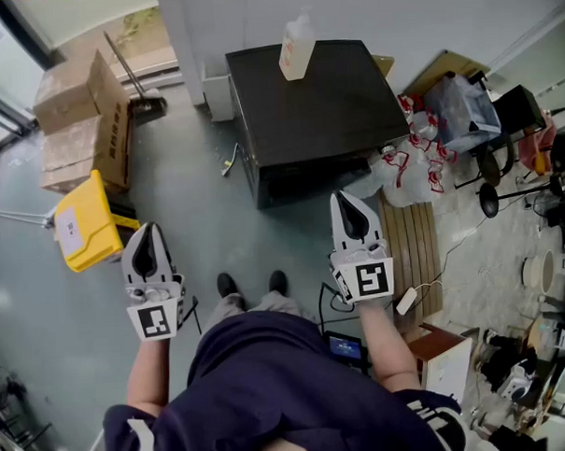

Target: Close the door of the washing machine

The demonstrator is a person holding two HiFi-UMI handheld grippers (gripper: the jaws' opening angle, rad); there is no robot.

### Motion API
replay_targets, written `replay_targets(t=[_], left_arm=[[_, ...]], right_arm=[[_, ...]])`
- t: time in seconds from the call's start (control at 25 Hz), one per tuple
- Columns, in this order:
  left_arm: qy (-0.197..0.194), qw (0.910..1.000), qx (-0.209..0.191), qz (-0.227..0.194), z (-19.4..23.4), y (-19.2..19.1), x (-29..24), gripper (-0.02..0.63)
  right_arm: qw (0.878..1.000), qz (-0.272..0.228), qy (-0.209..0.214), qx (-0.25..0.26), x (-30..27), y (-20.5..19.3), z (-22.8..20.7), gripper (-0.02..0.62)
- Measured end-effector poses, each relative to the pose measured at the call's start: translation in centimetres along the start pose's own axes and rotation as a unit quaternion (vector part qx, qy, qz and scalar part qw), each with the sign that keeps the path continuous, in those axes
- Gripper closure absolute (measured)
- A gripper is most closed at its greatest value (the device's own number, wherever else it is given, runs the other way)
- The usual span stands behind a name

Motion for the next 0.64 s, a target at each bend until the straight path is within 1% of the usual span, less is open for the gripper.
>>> replay_targets(t=[0.28, 0.64], left_arm=[[0.002, 1.0000, -0.001, -0.001, 0.08, -0.21, 0.28, 0.581], [0.000, 1.0000, -0.004, -0.005, 0.35, -0.27, -0.07, 0.581]], right_arm=[[1.000, 0.010, 0.005, -0.003, -0.11, -0.67, 0.44, 0.575], [1.000, 0.006, 0.005, -0.001, -0.64, -0.59, 0.93, 0.575]])
Point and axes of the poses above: the fingertips, and each gripper's own axes: x backward along the fingers, z to its left, y out of its top, the point moved 9 cm from there along x, backward along the fingers, and after that the axes turned 13 degrees about -z, right-handed, at the moved point
